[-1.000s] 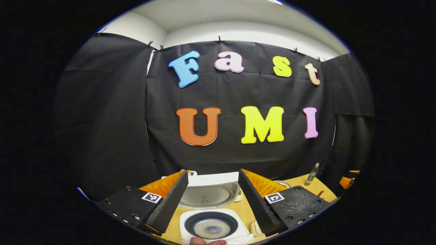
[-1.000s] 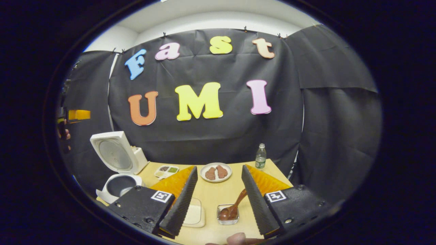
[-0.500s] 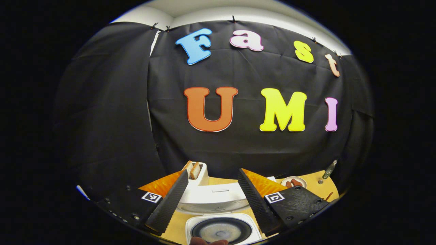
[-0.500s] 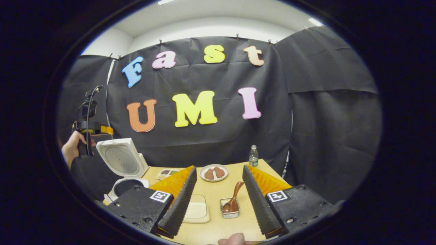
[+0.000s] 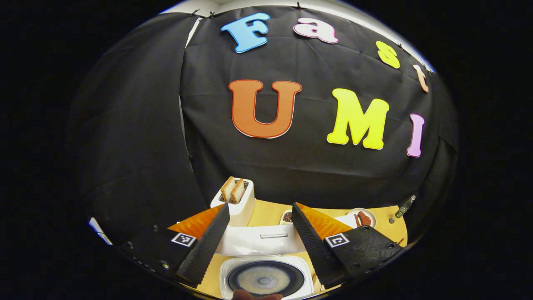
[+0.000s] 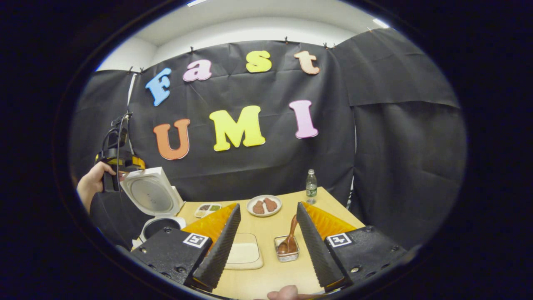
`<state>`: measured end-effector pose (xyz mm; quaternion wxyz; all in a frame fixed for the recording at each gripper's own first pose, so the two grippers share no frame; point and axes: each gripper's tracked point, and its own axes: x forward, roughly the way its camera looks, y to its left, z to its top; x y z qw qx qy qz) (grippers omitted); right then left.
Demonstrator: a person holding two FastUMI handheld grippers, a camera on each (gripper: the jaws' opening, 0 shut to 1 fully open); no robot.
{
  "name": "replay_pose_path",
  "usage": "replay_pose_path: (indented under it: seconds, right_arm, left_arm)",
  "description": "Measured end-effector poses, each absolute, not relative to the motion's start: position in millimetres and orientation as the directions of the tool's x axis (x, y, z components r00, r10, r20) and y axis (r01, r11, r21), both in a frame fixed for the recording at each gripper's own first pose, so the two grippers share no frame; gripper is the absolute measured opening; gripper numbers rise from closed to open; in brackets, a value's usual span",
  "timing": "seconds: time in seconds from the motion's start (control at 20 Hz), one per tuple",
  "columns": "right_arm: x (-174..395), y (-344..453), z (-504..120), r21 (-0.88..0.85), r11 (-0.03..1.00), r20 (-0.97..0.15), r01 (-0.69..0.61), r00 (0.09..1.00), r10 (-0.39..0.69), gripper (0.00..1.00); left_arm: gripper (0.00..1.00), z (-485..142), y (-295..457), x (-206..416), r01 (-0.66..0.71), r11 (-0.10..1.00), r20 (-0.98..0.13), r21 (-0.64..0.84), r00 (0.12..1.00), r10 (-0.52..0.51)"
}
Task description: Close the left gripper, press the button to open the rice cooker; take a wooden spoon from the chopstick holder with the right hand, scoop a spoonful of rice and pour it into the rice cooker, then put the wooden spoon back into the chopstick holder.
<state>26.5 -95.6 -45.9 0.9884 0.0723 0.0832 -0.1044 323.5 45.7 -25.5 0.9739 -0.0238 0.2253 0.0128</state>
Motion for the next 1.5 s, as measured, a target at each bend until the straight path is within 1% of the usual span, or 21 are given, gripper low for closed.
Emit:
replay_pose_path:
  seconds: [0.15,0.45,0.5,0.7,0.8,0.9,1.15,1.2,1.25,1.5]
  right_arm:
    - [36,-93,-44,0.15,0.97,-0.176,0.194,0.97,-0.167,0.88]
    - [58,-77,-39,0.156,0.983,-0.167,0.097,0.983,-0.07,0.88]
    - [60,-73,-38,0.156,0.984,-0.164,0.082,0.985,-0.056,0.87]
    - [61,-62,-47,0.153,0.988,-0.18,0.019,0.984,0.009,0.88]
    - [59,-59,-49,0.142,0.99,-0.19,-0.005,0.981,0.032,0.87]
    - [58,-55,-51,0.13,0.991,-0.197,-0.026,0.979,0.051,0.88]
    - [53,-53,-58,0.12,0.992,-0.216,-0.037,0.974,0.063,0.87]
    - [52,-53,-61,0.122,0.992,-0.222,-0.037,0.973,0.064,0.87]
    - [51,-54,-63,0.123,0.992,-0.227,-0.035,0.972,0.063,0.89]
    - [52,-62,-69,0.13,0.991,-0.241,-0.024,0.969,0.055,0.87]
  left_arm:
    - [0.97,-30,44,311,-0.023,1.0,-0.458,-0.016,0.889,0.013]
    - [0.97,-42,36,264,-0.021,0.999,-0.537,-0.027,0.843,0.003]
    - [0.97,-48,33,253,-0.017,0.999,-0.557,-0.038,0.83,-0.007]
    - [0.97,-92,22,204,-0.042,0.995,-0.645,-0.092,0.764,-0.027]
    - [0.96,-116,16,183,-0.058,0.992,-0.676,-0.111,0.737,-0.032]
    - [0.96,-135,11,162,-0.074,0.989,-0.708,-0.128,0.705,-0.039]
    - [0.97,-172,13,133,-0.056,0.994,-0.76,-0.09,0.649,-0.032]
    - [1.0,-177,12,131,-0.055,0.995,-0.768,-0.083,0.64,-0.029]
    - [0.97,-184,12,130,-0.058,0.995,-0.775,-0.082,0.631,-0.027]
    - [0.98,-212,11,121,-0.078,0.994,-0.805,-0.079,0.593,-0.017]
